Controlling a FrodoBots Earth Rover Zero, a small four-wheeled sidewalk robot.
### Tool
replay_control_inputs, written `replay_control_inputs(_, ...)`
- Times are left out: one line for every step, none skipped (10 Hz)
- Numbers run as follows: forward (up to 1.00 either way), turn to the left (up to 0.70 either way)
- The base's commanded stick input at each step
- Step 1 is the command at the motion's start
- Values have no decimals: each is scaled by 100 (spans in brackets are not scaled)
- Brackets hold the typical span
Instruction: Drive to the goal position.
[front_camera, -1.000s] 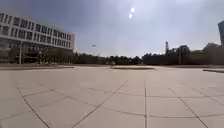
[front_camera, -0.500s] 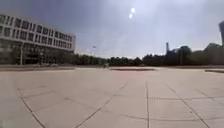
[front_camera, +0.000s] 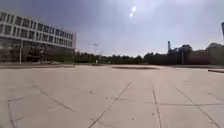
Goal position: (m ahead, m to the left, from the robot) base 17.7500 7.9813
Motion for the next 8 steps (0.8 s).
replay_control_inputs(70,-1)
replay_control_inputs(70,-1)
replay_control_inputs(70,-1)
replay_control_inputs(70,-1)
replay_control_inputs(70,-1)
replay_control_inputs(70,-1)
replay_control_inputs(70,-1)
replay_control_inputs(70,-1)
